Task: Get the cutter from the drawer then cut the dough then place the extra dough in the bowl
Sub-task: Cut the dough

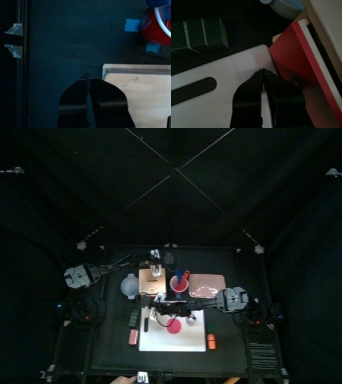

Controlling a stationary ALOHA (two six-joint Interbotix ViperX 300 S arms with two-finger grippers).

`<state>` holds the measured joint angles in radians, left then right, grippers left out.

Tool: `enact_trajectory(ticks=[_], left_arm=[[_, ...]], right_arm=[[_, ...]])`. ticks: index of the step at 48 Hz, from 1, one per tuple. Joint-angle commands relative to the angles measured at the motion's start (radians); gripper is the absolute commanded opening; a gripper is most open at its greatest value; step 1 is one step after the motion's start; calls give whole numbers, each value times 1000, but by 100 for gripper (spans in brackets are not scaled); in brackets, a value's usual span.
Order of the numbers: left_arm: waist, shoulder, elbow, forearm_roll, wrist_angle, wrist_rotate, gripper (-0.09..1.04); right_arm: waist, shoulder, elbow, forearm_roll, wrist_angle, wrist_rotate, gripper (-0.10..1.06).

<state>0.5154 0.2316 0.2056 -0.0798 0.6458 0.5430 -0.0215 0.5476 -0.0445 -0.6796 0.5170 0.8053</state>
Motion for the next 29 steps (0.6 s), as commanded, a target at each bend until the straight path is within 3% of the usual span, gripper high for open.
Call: enact_trajectory(ticks=[1, 9, 29], left_arm=[[-40, -3, -18, -11, -6, -2, 39], [-41, 0, -15, -14, -14, -6, 39], [-8, -46, -20, -12, -11, -17, 39]], right_arm=[[-89, -29, -23, -15, 20, -2, 21], [-83, -34, -40, 8, 20, -6, 21], [29, -75, -54, 35, 112, -12, 21]])
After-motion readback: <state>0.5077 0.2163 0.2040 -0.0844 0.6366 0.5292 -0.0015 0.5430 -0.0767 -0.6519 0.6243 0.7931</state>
